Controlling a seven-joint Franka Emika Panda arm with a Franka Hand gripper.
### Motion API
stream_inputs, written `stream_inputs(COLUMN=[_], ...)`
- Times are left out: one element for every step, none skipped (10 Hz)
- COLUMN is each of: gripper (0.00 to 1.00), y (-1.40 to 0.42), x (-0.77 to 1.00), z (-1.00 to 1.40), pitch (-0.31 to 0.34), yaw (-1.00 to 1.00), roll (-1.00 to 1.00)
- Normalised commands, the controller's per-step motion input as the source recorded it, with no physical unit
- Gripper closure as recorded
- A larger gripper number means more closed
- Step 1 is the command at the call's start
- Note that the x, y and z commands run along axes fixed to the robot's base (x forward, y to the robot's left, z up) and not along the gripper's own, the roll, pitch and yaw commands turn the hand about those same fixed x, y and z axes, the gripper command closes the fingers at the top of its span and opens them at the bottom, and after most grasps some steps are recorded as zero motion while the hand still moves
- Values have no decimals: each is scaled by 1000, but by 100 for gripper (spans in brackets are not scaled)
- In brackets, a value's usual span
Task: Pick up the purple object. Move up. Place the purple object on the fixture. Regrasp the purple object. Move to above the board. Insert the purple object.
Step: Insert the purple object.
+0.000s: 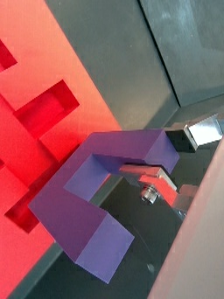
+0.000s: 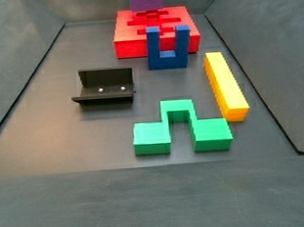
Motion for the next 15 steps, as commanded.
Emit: stream_inputs(gripper=[100,100,100,100,100,100,100,100,100,100,100,100,100,100,100], y=[0,0,0,0,-29,-100,-149,-191,-106,0,0,60,77,120,200], x=[-180,-243,-186,-131,-43,0,0,49,63,106,166,171,117,74,0], z=[-257,-226,-91,-43,-23,-29,-69,-89,-206,-231,-246,-197,-209,-160,-74], pitch=[-34,-31,0,0,0,0,0,0,0,0,0,3,4,4,11], yaw=[-71,-200,-191,-180,-189,-171,-129,-86,-66,-69,-83,-97,-83,-94,-120], roll=[-14,53,23,0,0,0,-51,-56,0,-3,0,0,0,0,0])
